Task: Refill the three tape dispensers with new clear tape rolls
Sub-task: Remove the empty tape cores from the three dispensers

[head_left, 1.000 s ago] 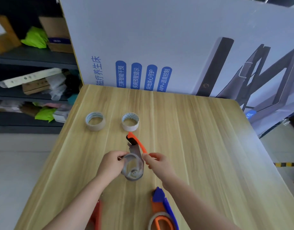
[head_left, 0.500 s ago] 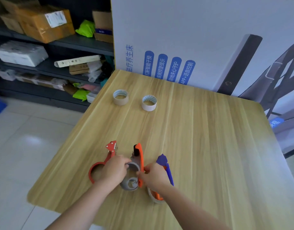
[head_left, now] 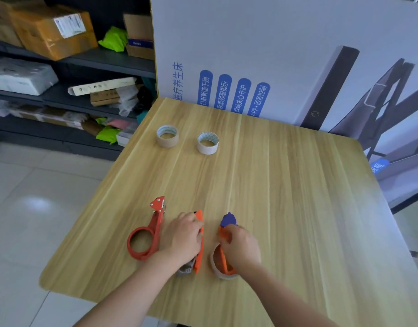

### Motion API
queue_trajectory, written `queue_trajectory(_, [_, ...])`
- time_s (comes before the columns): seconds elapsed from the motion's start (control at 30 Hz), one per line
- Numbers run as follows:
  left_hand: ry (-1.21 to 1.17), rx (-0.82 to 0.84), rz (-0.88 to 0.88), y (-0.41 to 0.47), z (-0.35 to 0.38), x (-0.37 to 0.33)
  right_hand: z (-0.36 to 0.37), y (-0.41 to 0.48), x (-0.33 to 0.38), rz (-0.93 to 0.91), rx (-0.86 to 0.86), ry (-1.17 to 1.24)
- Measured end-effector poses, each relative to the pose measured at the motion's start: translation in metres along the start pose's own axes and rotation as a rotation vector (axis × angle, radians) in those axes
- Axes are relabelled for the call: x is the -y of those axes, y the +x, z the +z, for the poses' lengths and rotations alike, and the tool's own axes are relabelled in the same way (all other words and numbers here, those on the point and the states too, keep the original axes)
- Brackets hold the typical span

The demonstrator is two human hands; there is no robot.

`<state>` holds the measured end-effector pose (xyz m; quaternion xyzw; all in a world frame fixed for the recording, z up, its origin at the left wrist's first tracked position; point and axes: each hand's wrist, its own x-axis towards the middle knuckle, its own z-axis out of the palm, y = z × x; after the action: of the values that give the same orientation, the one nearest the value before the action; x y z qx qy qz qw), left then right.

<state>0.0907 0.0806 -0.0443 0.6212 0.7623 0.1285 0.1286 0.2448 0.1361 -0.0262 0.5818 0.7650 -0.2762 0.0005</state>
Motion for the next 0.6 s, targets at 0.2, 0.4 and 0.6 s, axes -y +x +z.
queue_trajectory(0.2, [0.260, 0.228, 0.156, 0.007, 0.017, -0.054, -0.006, 0.004, -0.037, 0.203, 0.045, -0.075])
queue_trajectory(0.4, [0.245, 0.335, 0.177, 0.014, 0.030, -0.060, 0.004, -0.006, -0.049, 0.264, 0.180, 0.132])
queue_trajectory(0.6, [-0.009, 0.333, 0.047, 0.025, 0.029, -0.067, -0.002, -0.012, -0.049, 0.262, 0.070, 0.266])
